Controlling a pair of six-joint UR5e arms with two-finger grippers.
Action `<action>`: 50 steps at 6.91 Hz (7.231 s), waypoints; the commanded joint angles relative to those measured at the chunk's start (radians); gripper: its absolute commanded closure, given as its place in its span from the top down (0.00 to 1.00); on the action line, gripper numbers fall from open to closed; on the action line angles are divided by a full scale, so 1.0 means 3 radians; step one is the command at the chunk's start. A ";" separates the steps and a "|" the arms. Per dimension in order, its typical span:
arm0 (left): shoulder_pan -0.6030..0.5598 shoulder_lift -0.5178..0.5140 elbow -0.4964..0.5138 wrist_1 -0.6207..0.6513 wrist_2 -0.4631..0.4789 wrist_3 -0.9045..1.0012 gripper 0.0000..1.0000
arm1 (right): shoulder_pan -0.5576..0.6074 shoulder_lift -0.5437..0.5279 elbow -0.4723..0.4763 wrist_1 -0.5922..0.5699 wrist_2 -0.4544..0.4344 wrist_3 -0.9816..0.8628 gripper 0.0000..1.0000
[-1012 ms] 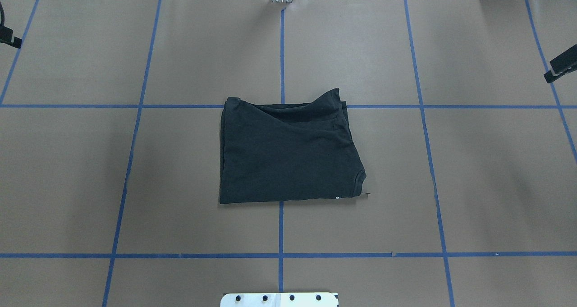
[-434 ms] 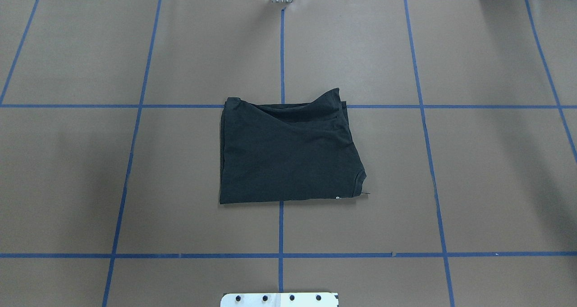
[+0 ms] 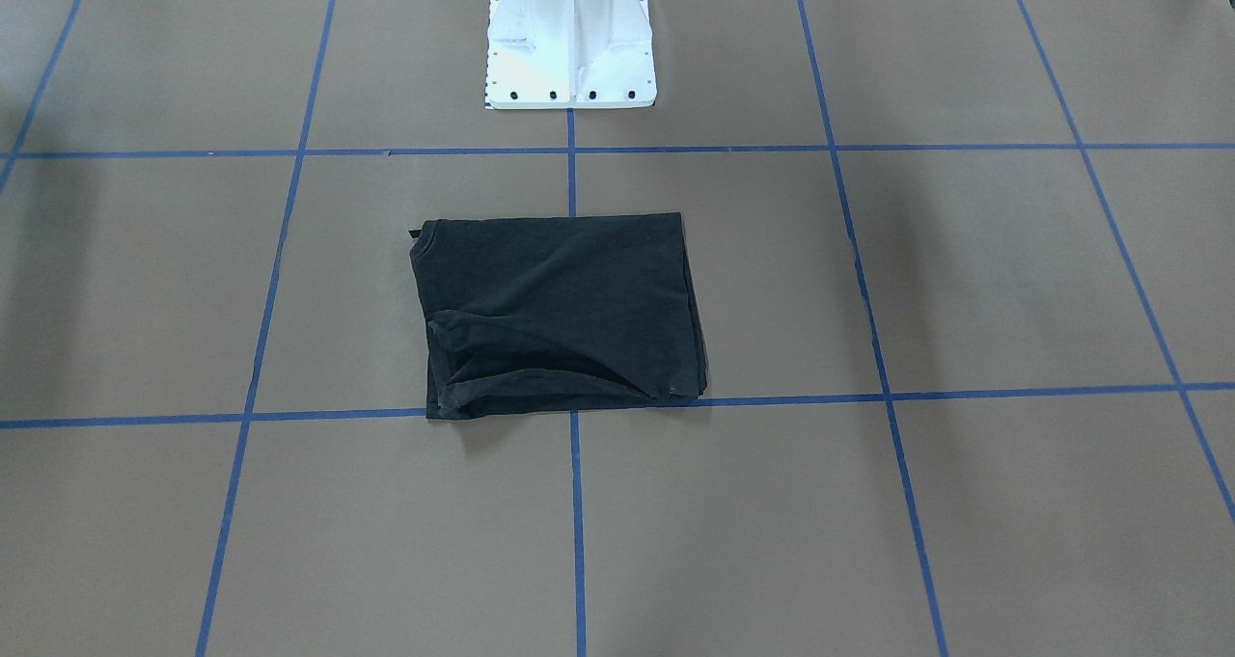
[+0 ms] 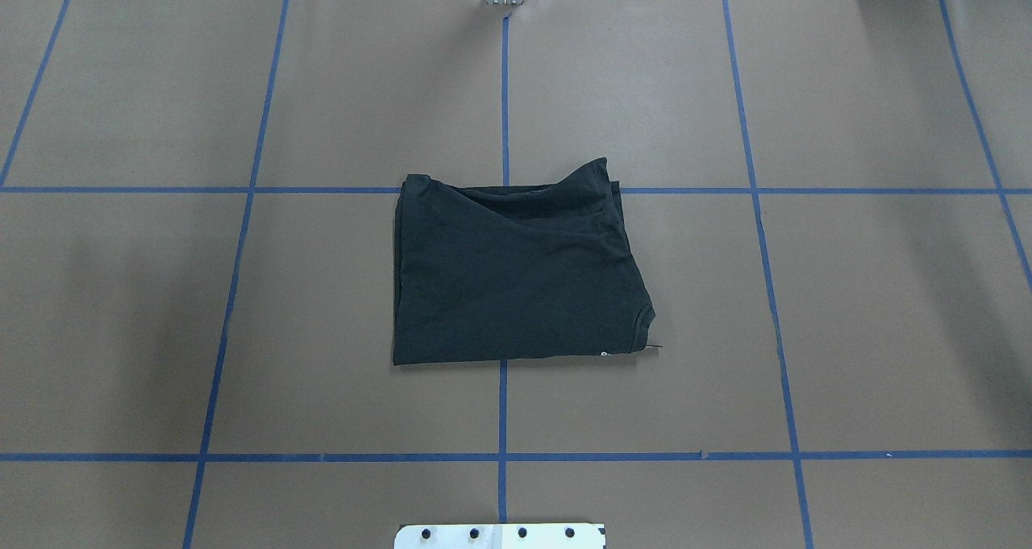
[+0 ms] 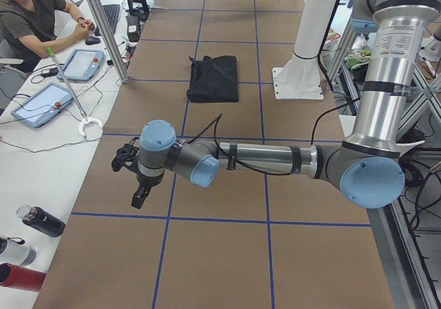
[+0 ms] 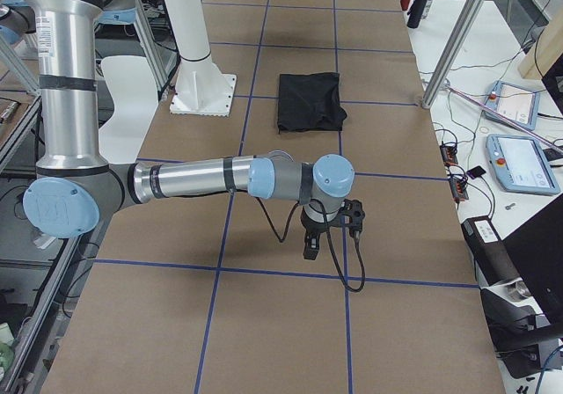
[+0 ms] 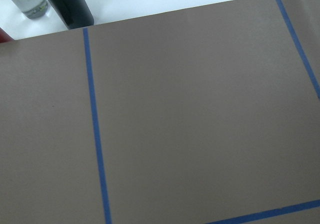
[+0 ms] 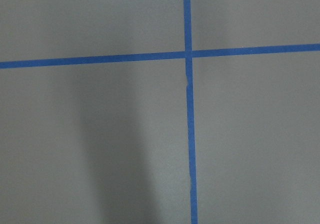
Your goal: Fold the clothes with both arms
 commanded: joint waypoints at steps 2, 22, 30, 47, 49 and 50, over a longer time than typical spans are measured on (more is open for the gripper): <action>0.0039 -0.0021 -0.0412 0.1259 0.0161 0.0738 0.99 | 0.0013 -0.0008 -0.0047 0.0001 0.0000 -0.0006 1.00; 0.0054 0.0086 -0.0209 0.1852 -0.0355 0.0853 0.99 | 0.0161 0.0012 0.0106 0.0047 0.0128 -0.0144 1.00; 0.0054 0.0081 -0.0209 0.1791 -0.0360 0.0429 1.00 | 0.0161 0.0007 0.0096 0.0042 0.0128 -0.0139 1.00; 0.0080 0.0075 -0.0204 0.1791 -0.0360 0.0429 0.99 | 0.0166 -0.0018 0.0096 0.0042 0.0128 -0.0144 1.00; 0.0080 0.0075 -0.0204 0.1786 -0.0360 0.0429 0.99 | 0.0161 -0.0028 0.0050 0.0042 0.0123 -0.0149 1.00; 0.0120 0.0080 -0.0198 0.1781 -0.0360 0.0429 0.99 | 0.0161 -0.0029 -0.0041 0.0042 0.0128 -0.0149 1.00</action>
